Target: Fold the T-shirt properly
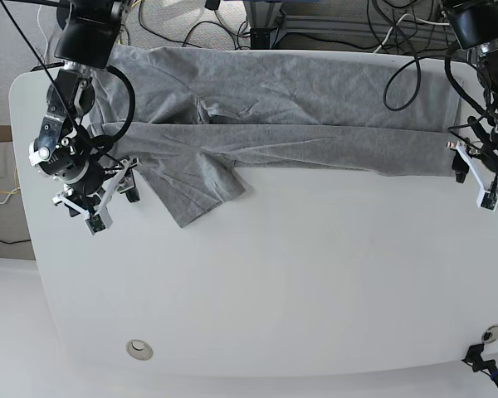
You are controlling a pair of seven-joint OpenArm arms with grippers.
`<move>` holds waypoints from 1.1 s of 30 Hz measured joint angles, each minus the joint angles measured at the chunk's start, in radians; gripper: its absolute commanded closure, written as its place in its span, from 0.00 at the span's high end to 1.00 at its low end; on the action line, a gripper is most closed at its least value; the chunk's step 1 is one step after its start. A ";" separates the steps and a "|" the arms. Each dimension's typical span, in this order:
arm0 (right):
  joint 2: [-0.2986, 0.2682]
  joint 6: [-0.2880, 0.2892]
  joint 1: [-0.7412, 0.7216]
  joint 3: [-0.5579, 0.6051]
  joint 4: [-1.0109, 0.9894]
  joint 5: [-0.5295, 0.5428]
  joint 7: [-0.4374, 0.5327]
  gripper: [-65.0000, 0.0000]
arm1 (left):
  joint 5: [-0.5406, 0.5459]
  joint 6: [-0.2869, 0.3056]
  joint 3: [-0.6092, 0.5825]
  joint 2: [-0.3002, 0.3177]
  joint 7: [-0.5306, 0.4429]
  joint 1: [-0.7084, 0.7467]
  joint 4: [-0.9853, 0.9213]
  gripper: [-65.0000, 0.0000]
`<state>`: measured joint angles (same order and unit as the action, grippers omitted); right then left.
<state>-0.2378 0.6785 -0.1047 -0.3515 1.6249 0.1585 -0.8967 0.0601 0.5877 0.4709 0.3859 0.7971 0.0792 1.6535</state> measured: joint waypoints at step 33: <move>0.185 0.003 -0.097 0.143 -0.343 0.056 0.039 0.00 | 0.003 0.000 -0.002 -0.042 -0.004 0.001 0.000 0.67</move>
<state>-0.0528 0.6811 -0.2020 -0.2085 1.2819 0.2142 -0.8581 0.0635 0.5880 0.4694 0.3439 0.7933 0.0803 1.6539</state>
